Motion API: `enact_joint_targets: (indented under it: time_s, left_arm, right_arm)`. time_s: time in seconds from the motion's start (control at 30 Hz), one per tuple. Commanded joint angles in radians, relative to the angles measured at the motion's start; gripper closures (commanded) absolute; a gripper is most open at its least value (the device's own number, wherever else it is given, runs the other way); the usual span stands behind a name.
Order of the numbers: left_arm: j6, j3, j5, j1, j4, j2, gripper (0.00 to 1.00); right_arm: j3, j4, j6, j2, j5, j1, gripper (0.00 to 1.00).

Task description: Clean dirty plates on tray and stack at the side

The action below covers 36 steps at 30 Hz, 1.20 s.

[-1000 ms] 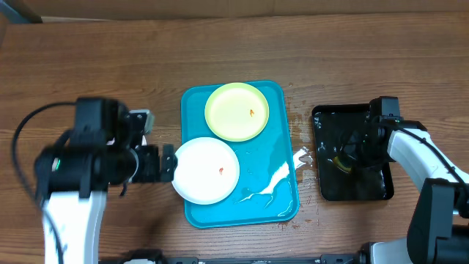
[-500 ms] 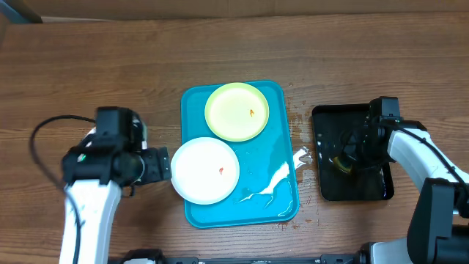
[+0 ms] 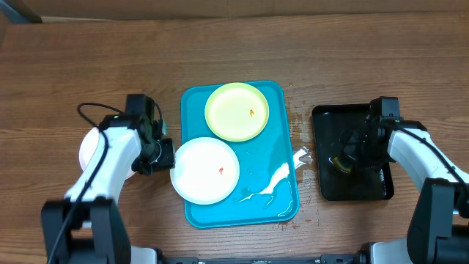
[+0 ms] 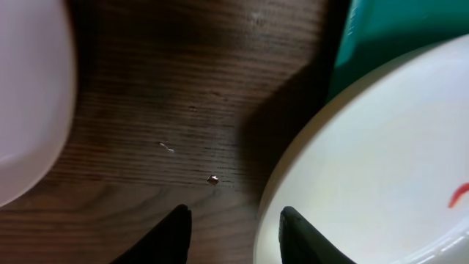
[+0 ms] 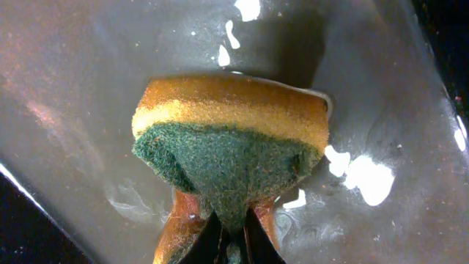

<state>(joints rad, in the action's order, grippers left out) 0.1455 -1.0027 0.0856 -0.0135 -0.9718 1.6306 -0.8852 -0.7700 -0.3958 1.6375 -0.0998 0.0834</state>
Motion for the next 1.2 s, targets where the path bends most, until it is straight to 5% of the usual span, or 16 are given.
enact_joint_targets:
  time_s: [0.0,0.1,0.37,0.87,1.17]
  left_arm:
    - [-0.080,0.008,0.066,0.001,0.001,0.079,0.70]
    - [-0.079,0.008,0.078,0.001,0.002,0.107,0.95]
    - [-0.079,0.007,0.220,0.026,0.003,0.106,0.96]
    - [-0.041,0.007,0.106,0.251,0.034,0.106,0.96]
    - [0.129,0.007,0.083,0.280,0.116,0.106,0.96]
  right_arm:
    - [0.005,-0.002,-0.002,0.013,-0.006,-0.006,0.96]
    - [0.005,-0.002,-0.002,0.013,-0.007,-0.006,0.96]
    - [-0.020,-0.048,0.003,0.012,-0.007,-0.006,0.96]
    - [-0.159,-0.195,0.155,-0.092,-0.216,-0.018,0.96]
    - [-0.160,-0.201,0.237,-0.136,-0.261,-0.270,0.96]
